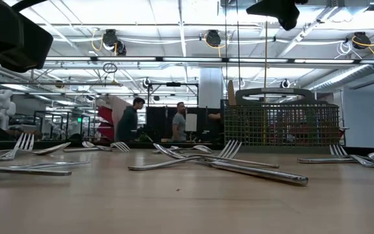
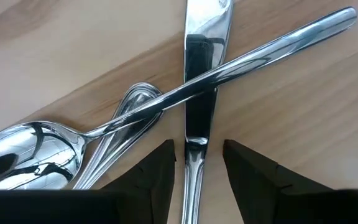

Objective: Sort silverware
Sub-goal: Put the silver knife into the silverware basket

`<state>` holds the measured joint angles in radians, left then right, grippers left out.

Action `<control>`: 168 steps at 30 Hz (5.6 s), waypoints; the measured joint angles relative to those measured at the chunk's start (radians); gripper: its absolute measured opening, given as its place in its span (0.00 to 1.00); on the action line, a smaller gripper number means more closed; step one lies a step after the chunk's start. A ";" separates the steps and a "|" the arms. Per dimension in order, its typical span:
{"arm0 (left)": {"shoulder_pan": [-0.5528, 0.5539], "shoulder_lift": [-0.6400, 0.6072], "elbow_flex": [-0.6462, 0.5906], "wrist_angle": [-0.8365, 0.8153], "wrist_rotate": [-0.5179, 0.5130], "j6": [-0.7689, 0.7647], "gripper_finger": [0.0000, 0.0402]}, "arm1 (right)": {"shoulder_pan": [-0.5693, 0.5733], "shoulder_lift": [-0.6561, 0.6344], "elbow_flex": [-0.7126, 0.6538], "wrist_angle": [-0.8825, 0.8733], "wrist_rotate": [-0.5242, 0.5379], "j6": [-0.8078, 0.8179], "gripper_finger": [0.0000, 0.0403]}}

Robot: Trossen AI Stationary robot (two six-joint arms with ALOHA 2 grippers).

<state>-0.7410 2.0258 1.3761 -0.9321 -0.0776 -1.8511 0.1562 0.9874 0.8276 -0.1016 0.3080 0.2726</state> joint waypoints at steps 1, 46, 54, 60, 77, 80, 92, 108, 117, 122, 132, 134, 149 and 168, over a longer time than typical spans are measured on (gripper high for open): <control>0.000 0.000 0.000 0.000 -0.001 0.003 0.36 | 0.000 0.000 0.000 0.006 0.000 0.000 0.50; 0.034 -0.049 0.017 -0.073 0.040 0.157 0.19 | 0.000 0.000 0.000 0.021 0.000 0.003 0.50; 0.034 -0.049 0.017 -0.063 0.032 0.130 0.27 | 0.000 0.000 0.000 0.016 0.000 0.003 0.50; 0.034 -0.048 0.003 -0.047 0.040 0.129 0.34 | 0.000 0.000 0.000 0.015 0.000 -0.004 0.50; 0.025 -0.036 -0.046 0.045 0.059 0.130 0.34 | 0.000 0.000 0.000 0.015 0.000 -0.005 0.50; 0.025 -0.036 -0.046 0.044 0.059 0.130 0.31 | 0.000 0.000 0.000 0.015 0.000 -0.005 0.50; 0.025 -0.041 -0.072 0.065 0.046 0.130 0.17 | 0.001 0.000 0.000 0.016 0.000 -0.005 0.50; 0.058 -0.099 -0.079 0.053 0.058 0.149 0.16 | 0.001 0.000 0.000 0.016 0.000 -0.008 0.50; 0.125 -0.177 -0.077 0.053 0.075 0.258 0.16 | 0.001 0.000 0.000 0.016 0.000 -0.008 0.50; 0.157 -0.211 -0.077 0.059 0.019 0.351 0.16 | 0.000 0.000 0.000 0.016 0.000 -0.008 0.50; 0.207 -0.263 -0.077 0.058 -0.218 0.497 0.16 | 0.001 0.000 0.000 0.015 0.000 -0.006 0.50; 0.221 -0.279 -0.076 0.061 -0.261 0.540 0.16 | 0.001 0.000 0.000 0.015 0.000 -0.005 0.50; 0.371 -0.457 -0.076 0.088 -0.521 0.841 0.16 | 0.001 -0.089 0.000 0.014 0.005 -0.013 0.50; 0.756 -0.486 -0.075 0.578 -0.334 1.348 0.16 | 0.000 -0.325 0.000 -0.217 0.064 0.041 0.50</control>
<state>0.0147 1.5398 1.3010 -0.3545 -0.4114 -0.5033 0.1566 0.6622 0.8272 -0.3181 0.3722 0.3132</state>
